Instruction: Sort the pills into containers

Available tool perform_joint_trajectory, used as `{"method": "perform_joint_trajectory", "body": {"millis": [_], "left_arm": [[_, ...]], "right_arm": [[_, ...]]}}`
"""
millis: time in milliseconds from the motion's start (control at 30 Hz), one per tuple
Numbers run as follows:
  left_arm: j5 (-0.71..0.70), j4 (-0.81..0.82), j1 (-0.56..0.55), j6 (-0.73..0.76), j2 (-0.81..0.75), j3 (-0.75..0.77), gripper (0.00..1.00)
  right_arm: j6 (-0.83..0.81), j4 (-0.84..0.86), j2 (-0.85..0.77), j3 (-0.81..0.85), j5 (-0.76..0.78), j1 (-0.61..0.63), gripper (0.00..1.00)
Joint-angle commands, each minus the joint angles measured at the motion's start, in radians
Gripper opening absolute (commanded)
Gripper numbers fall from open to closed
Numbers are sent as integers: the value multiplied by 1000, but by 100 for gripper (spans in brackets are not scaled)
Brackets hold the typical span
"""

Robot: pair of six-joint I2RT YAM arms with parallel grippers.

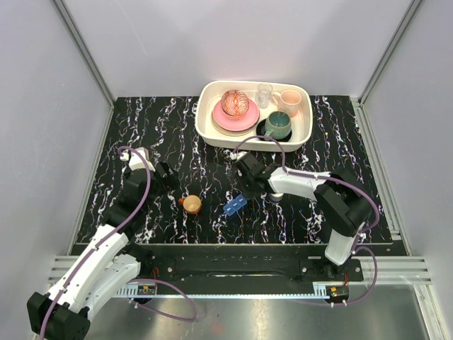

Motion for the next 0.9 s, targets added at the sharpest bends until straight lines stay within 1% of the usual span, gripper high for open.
{"method": "perform_joint_trajectory", "body": {"millis": [0,133,333,433,533,633,667,700,733,767,800,867], "left_arm": [[18,41,-10,-13,-3,-6,99],[21,41,-16,-23,-3,-9,99],[23,40,-23,-23,-2,-8,99],[24,38,-28,-23,-2,-8,99],[26,38,-31,-23,-3,-8,99],[26,37,-34,-29,-6,-9,99],[26,35,-34,-31,-8,-12,99],[28,35,-36,-34,-10,-12,99],[29,35,-36,-34,-10,-12,99],[31,35,-37,-34,-11,-12,99],[34,35,-36,-33,-11,-12,99],[34,34,-37,-34,-14,-12,99]], "right_arm": [[49,-50,-75,-59,-63,14,24],[73,-59,-109,-84,-100,52,24],[115,-93,-123,-87,-132,143,24],[133,-108,-155,-101,-150,160,24],[132,-128,-214,-128,-129,161,26],[112,-128,-277,-145,-82,161,38],[101,-120,-290,-150,-88,161,43],[54,-99,-300,-153,-107,160,51],[25,-90,-320,-154,-141,161,55],[-4,-79,-331,-157,-143,161,59],[-58,-55,-340,-162,-143,161,72],[-98,-19,-357,-168,-144,161,84]]}}
